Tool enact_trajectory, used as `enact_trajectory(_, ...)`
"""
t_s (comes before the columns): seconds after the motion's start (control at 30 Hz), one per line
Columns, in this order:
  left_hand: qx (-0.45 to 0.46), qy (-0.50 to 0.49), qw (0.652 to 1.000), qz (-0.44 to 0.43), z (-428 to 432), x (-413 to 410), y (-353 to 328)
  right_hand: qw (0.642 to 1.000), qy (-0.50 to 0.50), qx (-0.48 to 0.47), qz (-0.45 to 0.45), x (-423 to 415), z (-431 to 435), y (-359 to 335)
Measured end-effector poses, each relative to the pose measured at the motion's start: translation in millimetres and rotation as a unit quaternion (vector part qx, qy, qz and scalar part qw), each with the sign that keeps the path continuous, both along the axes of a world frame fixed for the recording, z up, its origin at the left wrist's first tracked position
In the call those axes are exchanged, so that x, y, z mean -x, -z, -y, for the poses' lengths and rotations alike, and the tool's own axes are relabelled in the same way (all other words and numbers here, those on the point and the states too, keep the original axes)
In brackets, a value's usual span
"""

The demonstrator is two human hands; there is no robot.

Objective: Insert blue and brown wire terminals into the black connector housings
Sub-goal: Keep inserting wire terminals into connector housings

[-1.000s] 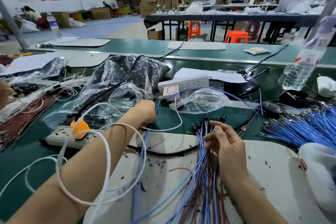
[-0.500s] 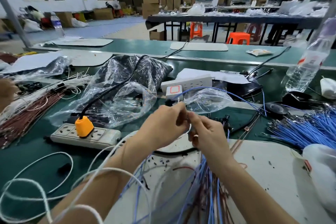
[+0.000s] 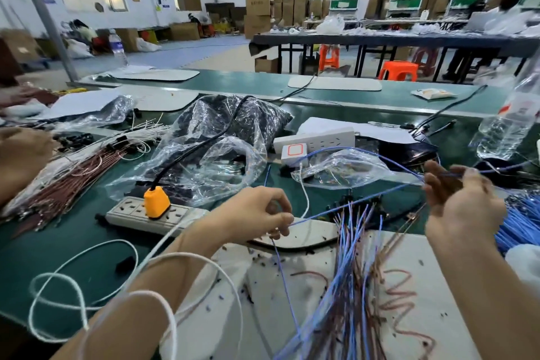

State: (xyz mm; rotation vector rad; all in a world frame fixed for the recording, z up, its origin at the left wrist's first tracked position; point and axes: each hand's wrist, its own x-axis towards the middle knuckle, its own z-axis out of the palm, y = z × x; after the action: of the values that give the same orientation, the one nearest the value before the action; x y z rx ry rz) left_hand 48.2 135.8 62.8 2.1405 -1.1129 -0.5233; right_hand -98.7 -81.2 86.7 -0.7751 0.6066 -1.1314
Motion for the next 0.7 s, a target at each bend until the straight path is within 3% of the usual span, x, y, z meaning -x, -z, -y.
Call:
enact_trajectory(0.13,-0.111,0.057,0.987,0.106,2,-7,1,0.999,0.031,-0.004,-0.023,21,14,13)
enact_trajectory(0.23,-0.144,0.038,0.986,0.076,-9,-15,7,0.998,0.019,-0.044,-0.03,35,26,26)
enact_trajectory(0.3,-0.069,-0.036,0.993,0.087,-9,-23,1,0.997,-0.025,-0.049,-0.056,40,28,36)
enact_trajectory(0.37,0.03,-0.182,0.97,0.156,-1,-44,-7,0.995,-0.062,-0.041,-0.07,40,24,44)
enact_trajectory(0.43,0.005,-0.283,0.94,0.191,11,-72,-11,0.995,-0.069,-0.017,-0.074,38,19,48)
enact_trajectory(0.5,-0.102,-0.291,0.936,0.17,23,-94,-5,0.994,-0.065,0.009,-0.087,36,17,52)
enact_trajectory(0.57,-0.153,-0.269,0.938,0.155,32,-106,5,0.99,-0.086,0.025,-0.109,35,17,59)
enact_trajectory(0.7,-0.11,-0.252,0.941,0.197,44,-111,12,0.985,-0.12,0.011,-0.127,35,23,71)
